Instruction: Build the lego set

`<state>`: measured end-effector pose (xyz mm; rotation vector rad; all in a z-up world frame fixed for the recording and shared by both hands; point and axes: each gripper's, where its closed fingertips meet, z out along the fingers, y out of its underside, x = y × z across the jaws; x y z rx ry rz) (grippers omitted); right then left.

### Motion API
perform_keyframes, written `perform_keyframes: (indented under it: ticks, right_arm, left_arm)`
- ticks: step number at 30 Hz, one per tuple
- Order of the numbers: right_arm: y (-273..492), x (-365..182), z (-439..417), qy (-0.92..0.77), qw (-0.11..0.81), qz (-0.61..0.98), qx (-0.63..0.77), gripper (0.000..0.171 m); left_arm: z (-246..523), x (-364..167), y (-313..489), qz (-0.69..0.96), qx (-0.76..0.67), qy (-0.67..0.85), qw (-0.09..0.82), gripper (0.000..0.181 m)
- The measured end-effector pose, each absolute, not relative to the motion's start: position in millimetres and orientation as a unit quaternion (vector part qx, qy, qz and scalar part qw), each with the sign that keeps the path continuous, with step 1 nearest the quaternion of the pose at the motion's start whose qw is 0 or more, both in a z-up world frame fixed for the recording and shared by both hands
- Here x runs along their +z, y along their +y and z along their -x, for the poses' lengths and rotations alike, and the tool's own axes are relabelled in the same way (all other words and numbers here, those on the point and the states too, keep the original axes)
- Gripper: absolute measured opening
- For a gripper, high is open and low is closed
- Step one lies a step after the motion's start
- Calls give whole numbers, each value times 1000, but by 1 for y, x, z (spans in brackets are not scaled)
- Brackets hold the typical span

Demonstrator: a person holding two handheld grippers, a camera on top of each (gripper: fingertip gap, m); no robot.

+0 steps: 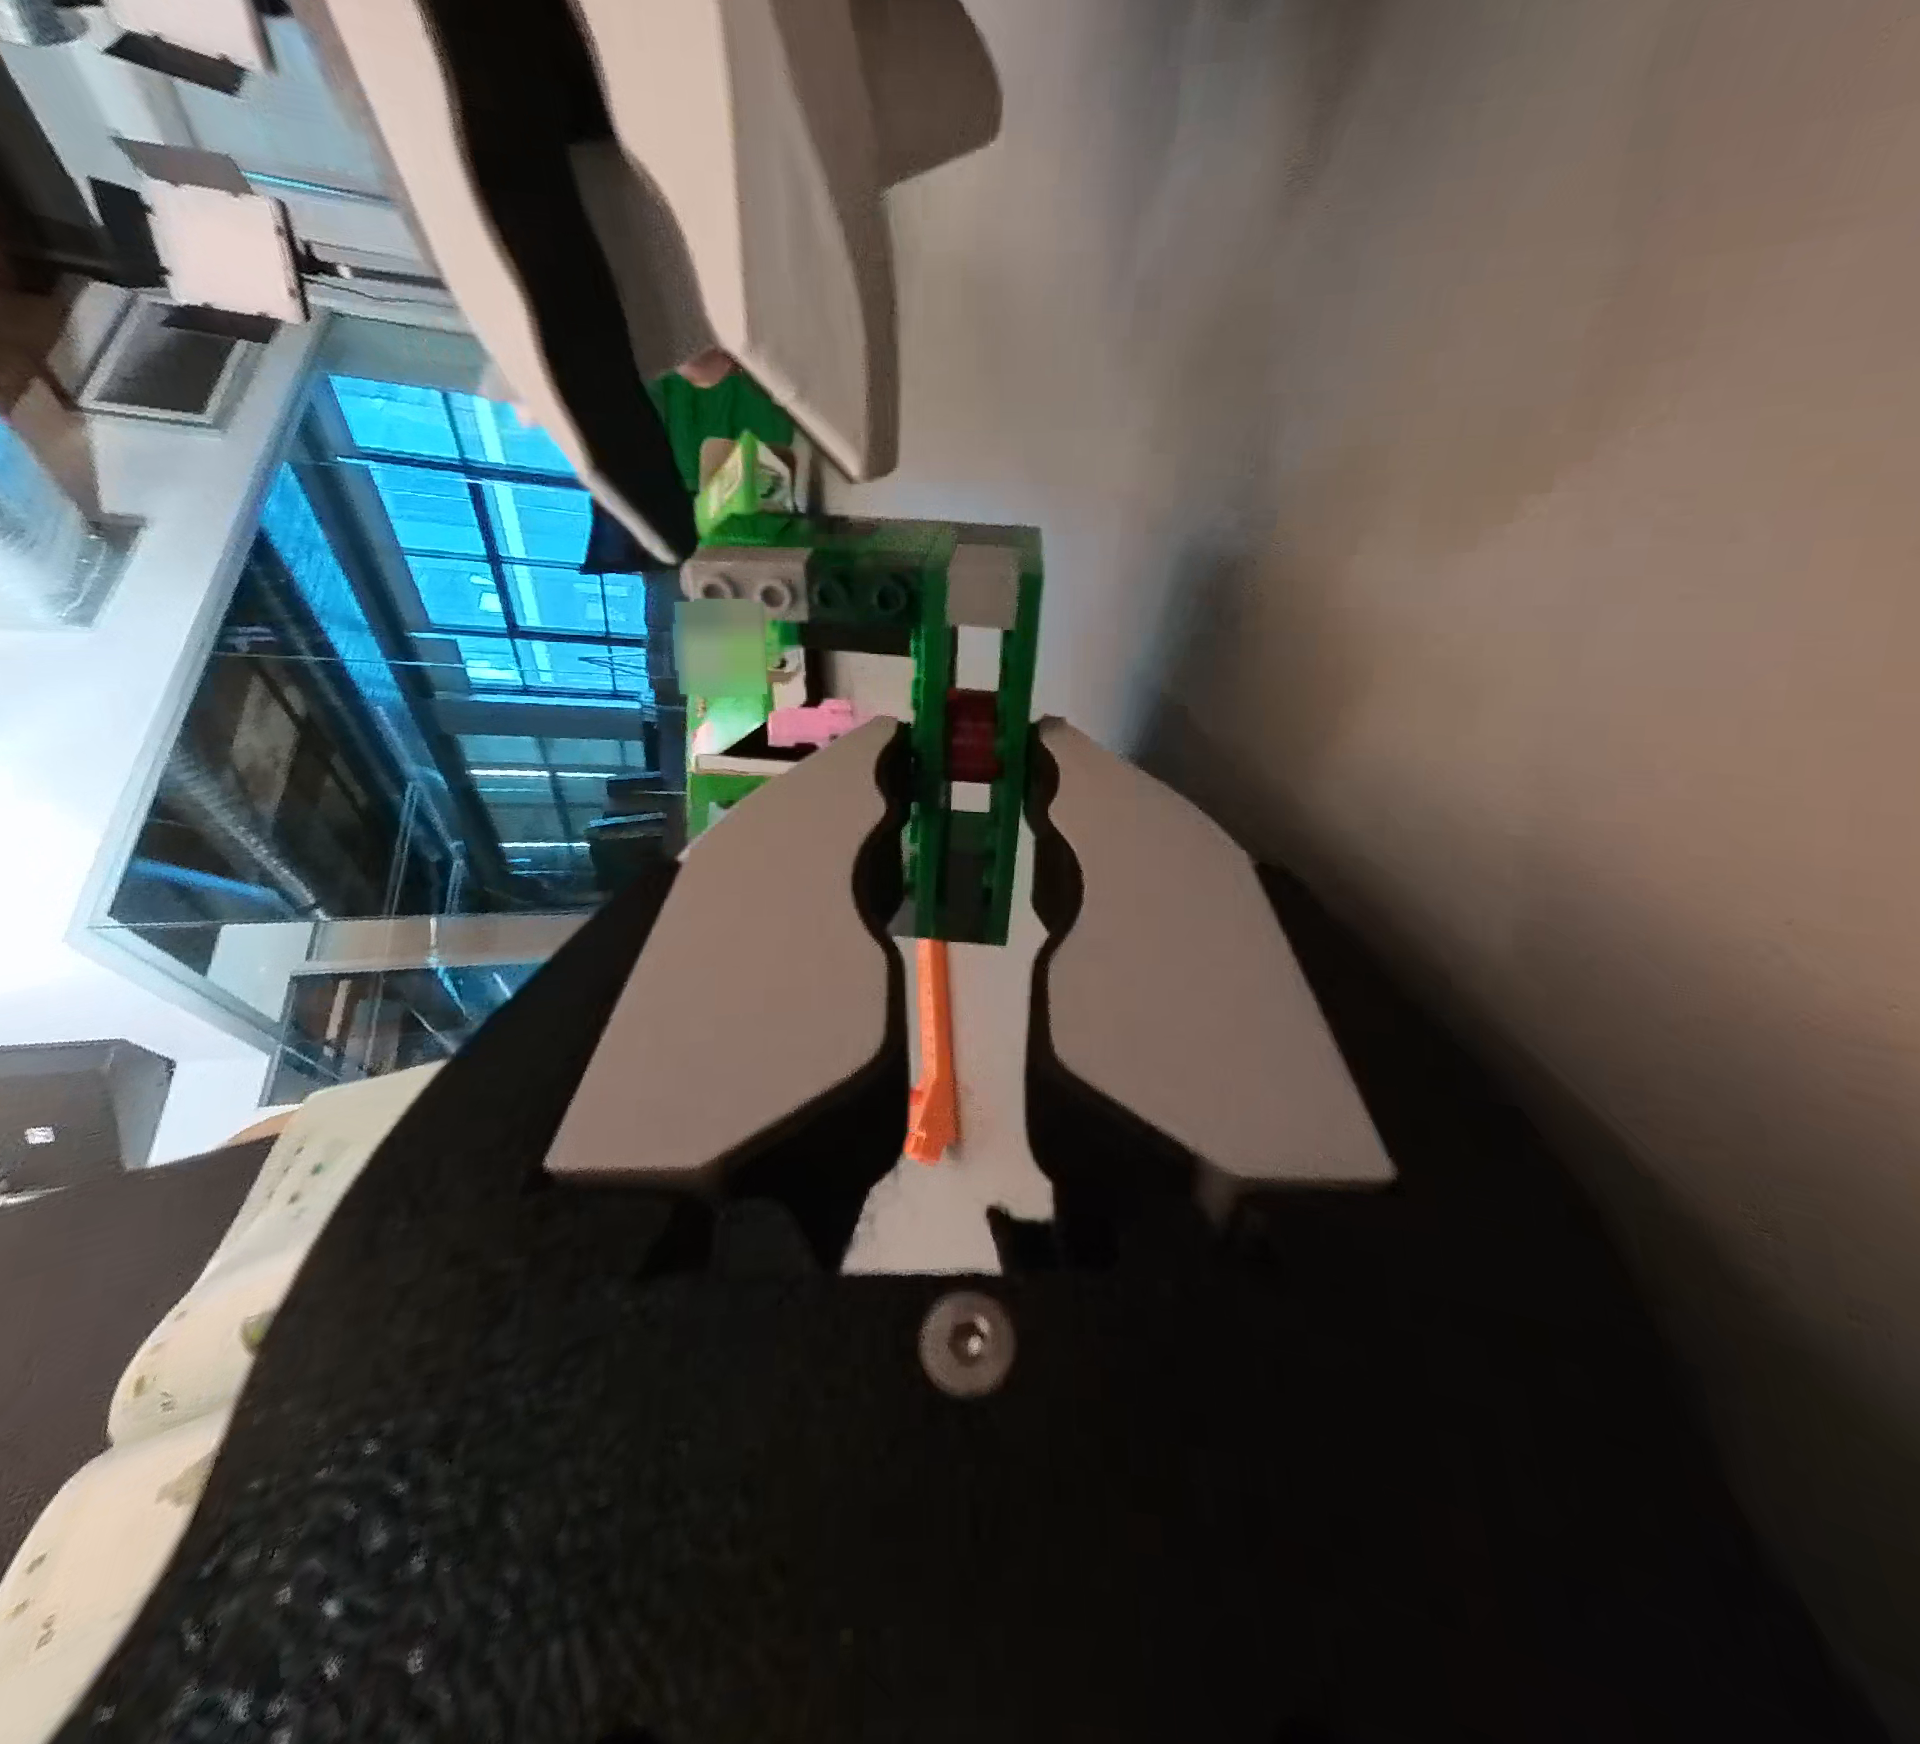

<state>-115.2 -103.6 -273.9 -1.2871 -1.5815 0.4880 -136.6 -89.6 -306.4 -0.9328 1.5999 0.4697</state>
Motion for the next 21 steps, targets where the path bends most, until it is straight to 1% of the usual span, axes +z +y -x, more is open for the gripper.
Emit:
perform_keyframes:
  ticks: [3,6,7,10,12,15,18,19,21]
  right_arm:
    - [-105,-282,111,-668,476,520,238,51]
    - [-105,-285,112,-685,469,503,241,50]
    - [-107,-287,113,-695,461,495,245,49]
    - [-114,-293,118,-723,444,467,250,46]
    - [-119,-292,121,-735,442,444,259,37]
    - [-119,-291,119,-747,429,433,266,36]
    - [-117,-290,106,-751,398,438,294,39]
    - [-115,-293,99,-750,378,447,308,39]
    - [-110,-301,88,-744,351,462,331,33]
  left_arm:
    - [138,-315,-87,421,181,706,541,20]
    - [138,-318,-93,413,154,738,510,21]
    - [138,-317,-97,409,140,747,505,23]
    - [141,-313,-103,427,113,751,491,40]
    - [146,-313,-106,444,109,757,466,42]
    - [151,-313,-114,471,98,756,444,46]
    - [155,-314,-121,495,94,749,430,45]
    - [156,-315,-124,513,84,742,424,41]
    - [154,-317,-131,564,41,714,413,26]
